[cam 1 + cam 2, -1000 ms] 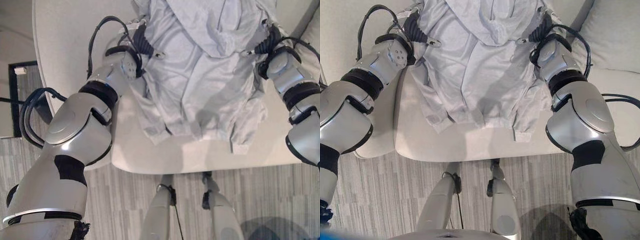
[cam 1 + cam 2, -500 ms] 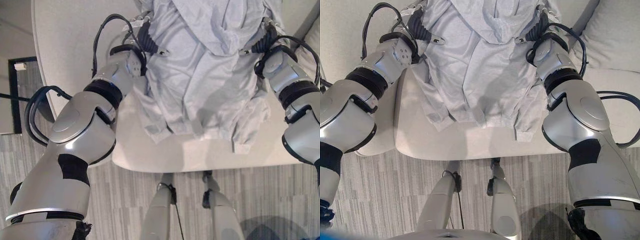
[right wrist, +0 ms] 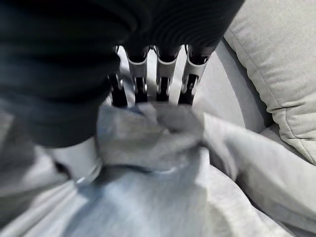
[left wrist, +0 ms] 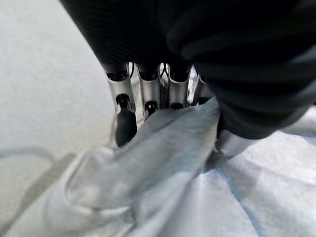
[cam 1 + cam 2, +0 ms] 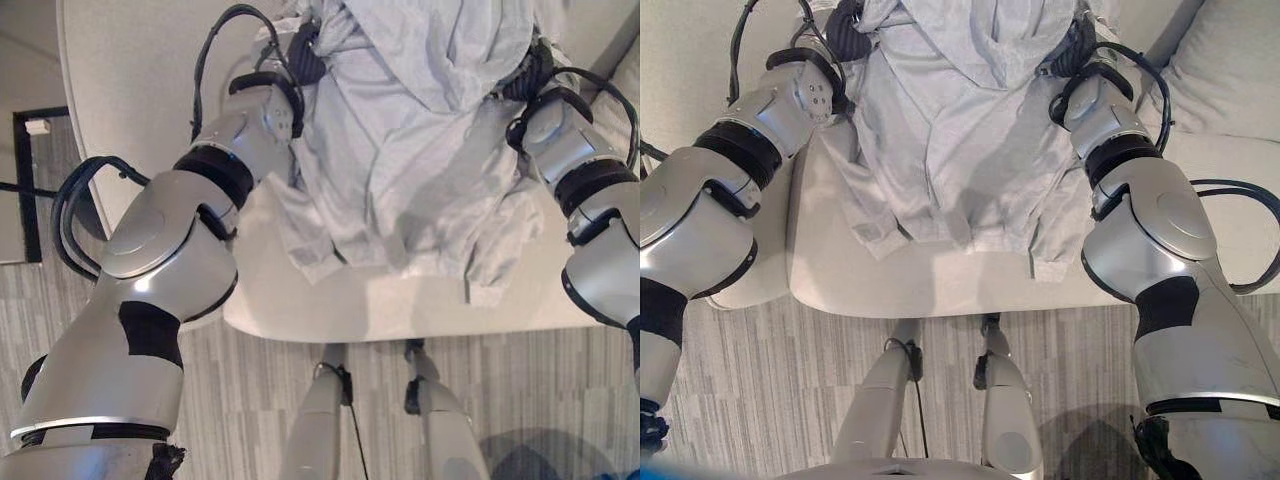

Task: Hang the clothes on the sofa on the clothes rack.

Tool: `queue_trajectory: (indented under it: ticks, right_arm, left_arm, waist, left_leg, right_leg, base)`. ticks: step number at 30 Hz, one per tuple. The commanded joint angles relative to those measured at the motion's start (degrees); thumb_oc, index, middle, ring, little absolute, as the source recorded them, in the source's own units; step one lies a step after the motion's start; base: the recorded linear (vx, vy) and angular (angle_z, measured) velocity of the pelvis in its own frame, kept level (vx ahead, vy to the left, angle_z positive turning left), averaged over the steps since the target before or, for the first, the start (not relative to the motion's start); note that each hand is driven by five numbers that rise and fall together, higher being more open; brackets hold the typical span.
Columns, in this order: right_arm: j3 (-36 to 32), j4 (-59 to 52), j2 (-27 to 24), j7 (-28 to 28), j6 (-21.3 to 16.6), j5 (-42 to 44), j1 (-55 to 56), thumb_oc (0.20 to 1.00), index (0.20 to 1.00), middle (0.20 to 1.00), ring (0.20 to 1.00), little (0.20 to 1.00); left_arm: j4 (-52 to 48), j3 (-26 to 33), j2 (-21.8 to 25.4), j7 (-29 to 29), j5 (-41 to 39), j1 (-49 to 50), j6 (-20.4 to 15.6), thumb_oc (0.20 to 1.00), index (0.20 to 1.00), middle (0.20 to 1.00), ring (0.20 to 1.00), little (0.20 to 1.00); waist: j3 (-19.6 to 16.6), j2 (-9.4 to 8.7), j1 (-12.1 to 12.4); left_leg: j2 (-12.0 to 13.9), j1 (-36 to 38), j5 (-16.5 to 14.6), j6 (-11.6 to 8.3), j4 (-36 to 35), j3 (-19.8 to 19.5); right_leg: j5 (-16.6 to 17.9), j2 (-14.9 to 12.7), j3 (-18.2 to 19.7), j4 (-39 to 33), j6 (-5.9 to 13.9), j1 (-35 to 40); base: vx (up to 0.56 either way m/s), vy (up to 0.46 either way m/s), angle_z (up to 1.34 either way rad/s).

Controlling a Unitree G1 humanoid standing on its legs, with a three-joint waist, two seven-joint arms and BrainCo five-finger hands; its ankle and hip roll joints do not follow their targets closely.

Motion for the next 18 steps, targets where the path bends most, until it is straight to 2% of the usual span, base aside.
queue_trajectory:
  ticks: [1,9,15,18]
  right_arm:
    - [0.97,0.80,1.49,0.57,-3.70,3.16,-10.24,0.200,0.200,0.200,0.200,0.200]
    - [-0.71,-1.89,0.33,-0.42,-5.04,6.13,-9.41,0.200,0.200,0.200,0.200,0.200]
    - [-5.57,-8.91,-0.84,-3.18,-8.49,11.76,-5.24,0.200,0.200,0.200,0.200,0.200]
    - [-10.38,-17.45,-2.77,-6.72,-11.20,12.92,-1.03,0.200,0.200,0.200,0.200,0.200]
  left_arm:
    - [6.23,-0.21,-0.77,0.96,0.31,-11.68,-1.66,0.200,0.200,0.200,0.200,0.200]
    - [5.20,-0.39,0.59,1.19,-0.04,-11.65,-1.93,0.200,0.200,0.200,0.200,0.200]
    - [2.30,-0.09,2.80,2.45,-0.04,-10.17,-2.42,0.200,0.200,0.200,0.200,0.200]
    - [-1.58,1.91,5.07,4.70,-0.66,-8.17,-2.81,0.200,0.200,0.200,0.200,0.200]
  waist:
    - [4.78,0.83,0.67]
    - [4.93,0.80,0.20]
    - [5.04,0.69,-0.69]
    - [4.75,0.72,-1.14]
  left_leg:
    - [-0.94,4.13,-2.35,-5.74,-1.24,1.43]
    - [-0.90,4.81,-2.61,-5.69,-1.24,1.51]
    - [-0.77,5.69,-3.02,-5.52,-1.24,1.54]
    - [-0.72,6.80,-3.59,-5.41,-1.24,1.61]
  right_leg:
    - [9.79,0.84,1.60,-3.30,4.44,-7.00]
    - [9.72,0.92,2.10,-3.30,4.48,-6.62]
    - [9.35,0.97,2.64,-3.30,4.66,-5.67]
    - [8.94,1.04,2.83,-3.30,4.77,-4.62]
  base:
    - [0.00,0.000,0.00]
    - [0.00,0.000,0.00]
    - [0.00,0.000,0.00]
    - [0.00,0.000,0.00]
